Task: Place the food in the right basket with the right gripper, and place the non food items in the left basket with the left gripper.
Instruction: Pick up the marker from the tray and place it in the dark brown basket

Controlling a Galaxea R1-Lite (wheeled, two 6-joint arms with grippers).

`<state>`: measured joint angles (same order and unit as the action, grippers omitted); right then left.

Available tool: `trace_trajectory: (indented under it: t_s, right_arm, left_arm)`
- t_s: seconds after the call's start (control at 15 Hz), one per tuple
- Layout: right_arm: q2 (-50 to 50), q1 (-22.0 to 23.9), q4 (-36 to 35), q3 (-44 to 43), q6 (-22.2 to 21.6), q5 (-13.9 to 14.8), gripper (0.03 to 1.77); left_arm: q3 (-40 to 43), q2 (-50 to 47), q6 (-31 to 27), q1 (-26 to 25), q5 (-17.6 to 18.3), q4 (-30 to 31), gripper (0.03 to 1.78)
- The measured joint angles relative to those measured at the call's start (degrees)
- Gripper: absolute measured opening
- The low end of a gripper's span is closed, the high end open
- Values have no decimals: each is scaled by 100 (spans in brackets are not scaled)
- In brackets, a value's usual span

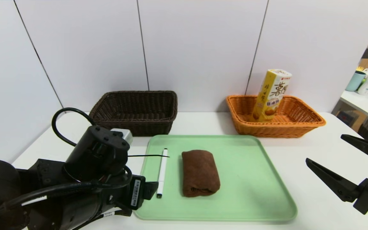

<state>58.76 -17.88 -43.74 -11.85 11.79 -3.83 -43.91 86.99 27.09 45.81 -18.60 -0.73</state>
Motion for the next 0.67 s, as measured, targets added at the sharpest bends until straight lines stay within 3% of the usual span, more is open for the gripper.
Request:
trace_trajectory:
  t_s: [0.4,0.67]
  right_arm:
    - [45,-85,13,50,-2,0,169]
    - [55,-110,17,80,-2,0,169]
  left_arm:
    - [-313,291,185,105,-63,27,169]
    - [-606,212,-240,162,-176,46,169]
